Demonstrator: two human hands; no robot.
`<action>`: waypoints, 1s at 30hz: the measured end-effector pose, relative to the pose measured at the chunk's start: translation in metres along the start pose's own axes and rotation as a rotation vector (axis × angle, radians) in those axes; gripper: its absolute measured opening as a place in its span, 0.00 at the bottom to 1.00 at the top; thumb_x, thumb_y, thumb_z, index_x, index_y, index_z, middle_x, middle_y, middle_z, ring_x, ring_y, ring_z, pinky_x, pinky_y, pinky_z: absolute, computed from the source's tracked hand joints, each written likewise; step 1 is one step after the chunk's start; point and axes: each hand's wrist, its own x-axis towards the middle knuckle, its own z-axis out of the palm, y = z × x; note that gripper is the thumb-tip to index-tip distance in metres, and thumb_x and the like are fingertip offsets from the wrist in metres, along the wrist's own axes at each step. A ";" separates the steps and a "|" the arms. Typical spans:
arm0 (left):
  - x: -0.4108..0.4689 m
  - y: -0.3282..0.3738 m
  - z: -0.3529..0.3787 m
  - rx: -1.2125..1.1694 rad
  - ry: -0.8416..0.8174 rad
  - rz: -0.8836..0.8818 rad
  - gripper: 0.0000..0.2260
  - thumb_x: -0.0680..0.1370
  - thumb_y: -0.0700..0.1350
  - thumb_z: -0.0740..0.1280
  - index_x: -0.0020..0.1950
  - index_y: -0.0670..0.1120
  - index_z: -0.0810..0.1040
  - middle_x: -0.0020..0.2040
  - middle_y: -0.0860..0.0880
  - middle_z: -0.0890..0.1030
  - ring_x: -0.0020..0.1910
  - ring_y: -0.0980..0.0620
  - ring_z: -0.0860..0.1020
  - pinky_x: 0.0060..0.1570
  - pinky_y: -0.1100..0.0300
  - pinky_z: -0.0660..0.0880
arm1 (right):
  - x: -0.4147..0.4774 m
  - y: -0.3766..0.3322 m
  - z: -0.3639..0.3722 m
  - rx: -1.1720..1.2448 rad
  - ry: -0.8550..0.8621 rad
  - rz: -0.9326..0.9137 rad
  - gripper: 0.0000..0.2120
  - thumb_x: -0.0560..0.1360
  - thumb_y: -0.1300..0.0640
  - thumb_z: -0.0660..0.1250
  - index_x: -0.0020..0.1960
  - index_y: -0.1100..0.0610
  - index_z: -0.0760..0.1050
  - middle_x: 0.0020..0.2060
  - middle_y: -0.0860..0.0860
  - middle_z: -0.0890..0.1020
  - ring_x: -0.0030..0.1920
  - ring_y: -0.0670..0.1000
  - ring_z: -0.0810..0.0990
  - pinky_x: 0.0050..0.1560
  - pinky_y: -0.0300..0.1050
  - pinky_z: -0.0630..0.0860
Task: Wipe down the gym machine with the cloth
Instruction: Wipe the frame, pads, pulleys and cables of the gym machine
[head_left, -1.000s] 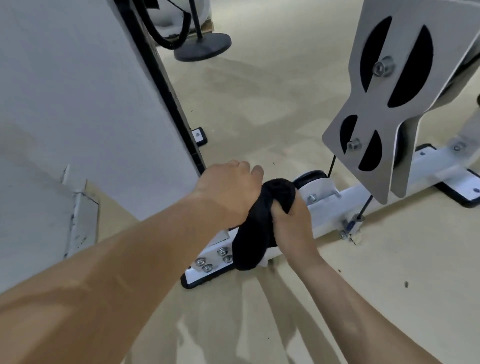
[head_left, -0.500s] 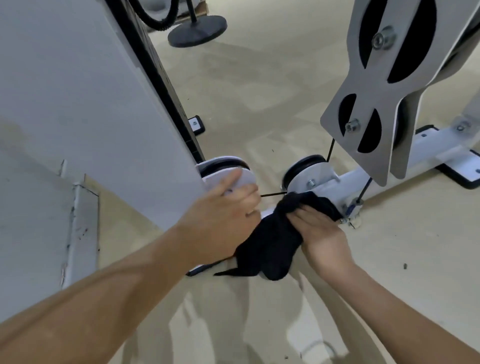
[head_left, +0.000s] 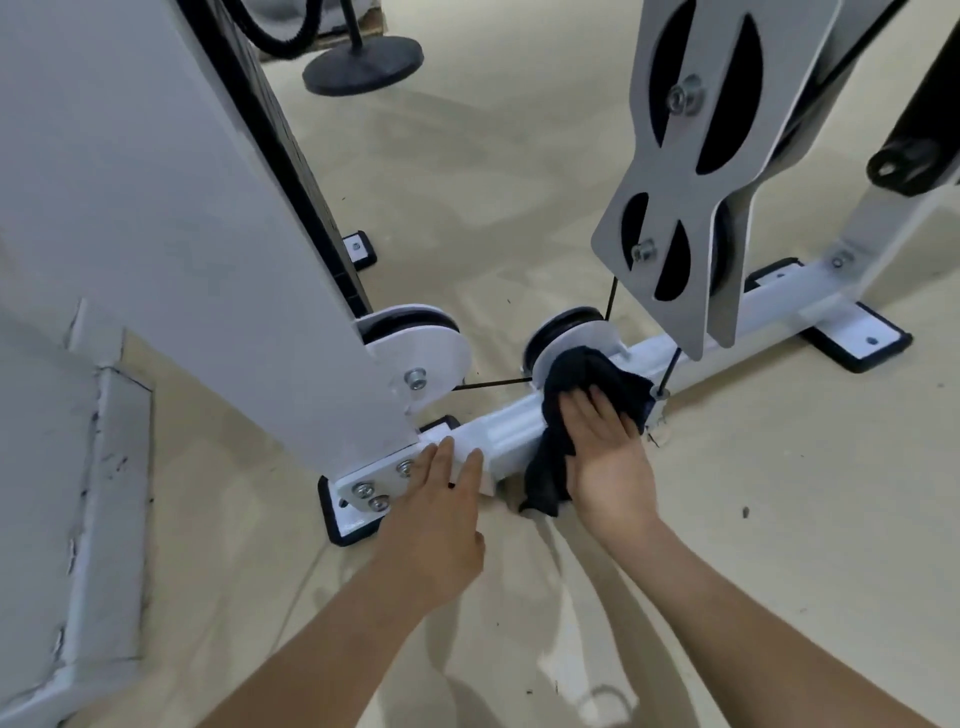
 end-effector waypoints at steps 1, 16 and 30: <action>0.001 0.001 -0.001 -0.022 -0.005 -0.006 0.34 0.78 0.45 0.60 0.79 0.52 0.46 0.80 0.46 0.43 0.78 0.47 0.44 0.72 0.52 0.60 | -0.003 -0.017 0.010 0.049 0.000 0.014 0.27 0.68 0.67 0.69 0.67 0.63 0.73 0.65 0.59 0.77 0.69 0.62 0.71 0.62 0.59 0.73; -0.002 0.017 -0.017 0.118 -0.064 0.041 0.28 0.76 0.41 0.61 0.73 0.38 0.55 0.73 0.38 0.55 0.68 0.43 0.65 0.56 0.52 0.72 | -0.031 0.015 -0.117 0.751 -0.190 0.748 0.20 0.74 0.72 0.52 0.58 0.63 0.78 0.44 0.60 0.81 0.42 0.59 0.78 0.39 0.46 0.75; 0.024 0.068 -0.010 -0.109 0.112 0.253 0.31 0.72 0.38 0.60 0.74 0.53 0.59 0.69 0.49 0.64 0.64 0.47 0.64 0.51 0.55 0.71 | 0.028 0.066 -0.070 0.556 -0.115 0.211 0.18 0.79 0.67 0.57 0.67 0.59 0.72 0.57 0.54 0.78 0.57 0.53 0.76 0.51 0.26 0.68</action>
